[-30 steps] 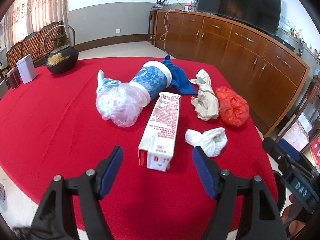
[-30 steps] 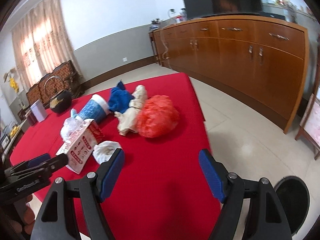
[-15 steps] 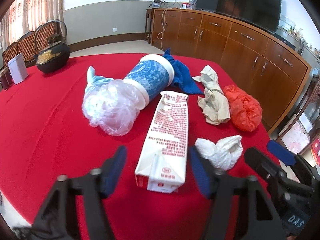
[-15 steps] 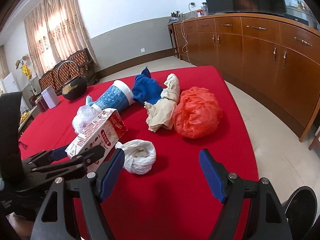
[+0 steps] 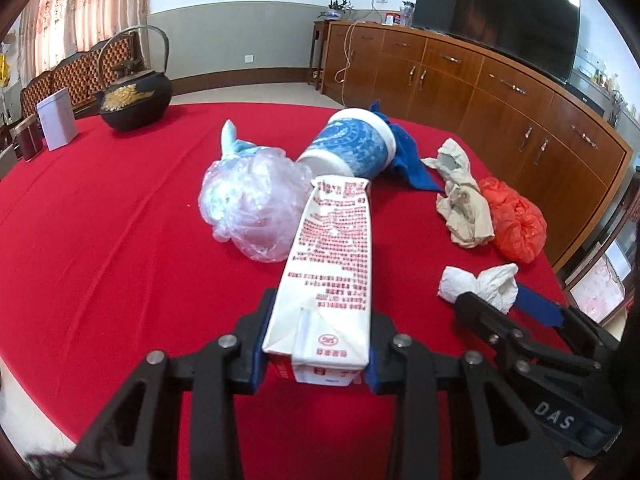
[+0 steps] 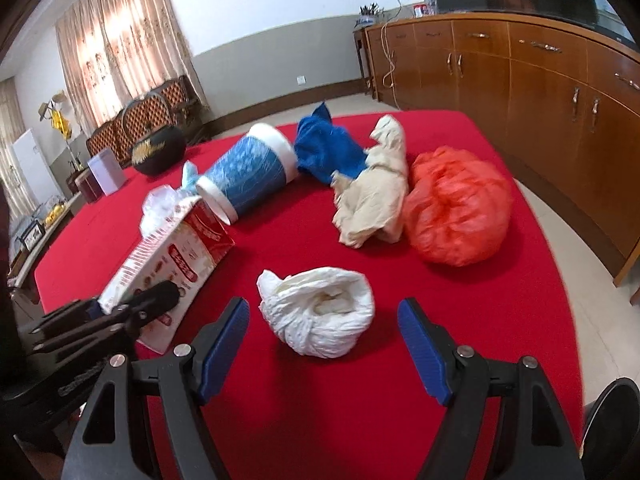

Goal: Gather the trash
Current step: 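Grasp the pink-white carton with the left tool while the right tool grasps the white tissue, then carry the carton and tissue to the black bin and open both tools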

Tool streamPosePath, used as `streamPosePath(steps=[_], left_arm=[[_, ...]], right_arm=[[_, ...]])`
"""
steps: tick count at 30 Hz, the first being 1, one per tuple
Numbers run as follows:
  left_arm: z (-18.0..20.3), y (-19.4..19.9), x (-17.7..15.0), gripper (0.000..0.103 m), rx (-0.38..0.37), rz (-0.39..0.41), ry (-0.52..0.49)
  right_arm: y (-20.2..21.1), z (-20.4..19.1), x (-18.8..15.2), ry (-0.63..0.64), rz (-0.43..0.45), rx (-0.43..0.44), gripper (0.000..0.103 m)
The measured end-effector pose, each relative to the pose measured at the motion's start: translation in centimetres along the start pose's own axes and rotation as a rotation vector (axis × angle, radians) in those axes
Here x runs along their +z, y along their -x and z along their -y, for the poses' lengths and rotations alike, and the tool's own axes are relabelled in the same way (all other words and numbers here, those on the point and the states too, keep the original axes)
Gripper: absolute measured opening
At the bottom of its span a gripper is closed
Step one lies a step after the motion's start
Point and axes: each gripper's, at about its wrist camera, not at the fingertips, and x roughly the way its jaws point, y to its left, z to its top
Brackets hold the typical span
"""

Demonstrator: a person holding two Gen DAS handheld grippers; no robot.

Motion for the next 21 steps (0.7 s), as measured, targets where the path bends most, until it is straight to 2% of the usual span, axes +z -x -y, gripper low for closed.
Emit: streamPosePath(steps=[4, 5, 8, 14, 21], left_arm=[[0.2, -0.1, 0.1, 0.038, -0.001, -0.002, -0.009], [0.2, -0.2, 0.1, 0.038, -0.002, -0.002, -0.011], [0.3, -0.2, 0.0, 0.038, -0.001, -0.001, -0.015], [0.2, 0.0, 0.0, 0.038, -0.001, 0.001, 0.001], [1.0, 1.0, -0.4, 0.038, -0.019, 0.016, 0.012]], right_arm=[[-0.1, 0.3, 0.2, -0.019, 0.002, 0.005, 0.078], [-0.1, 0.4, 0.2, -0.021, 0.002, 0.005, 0.074], [-0.3, 0.3, 0.3, -0.009, -0.001, 0.012, 0.052], [0.1, -0.5, 0.2, 0.038, 0.000, 0.025, 0.044], [2.8, 0.6, 0.0, 0.036, 0.059, 0.021, 0.044]])
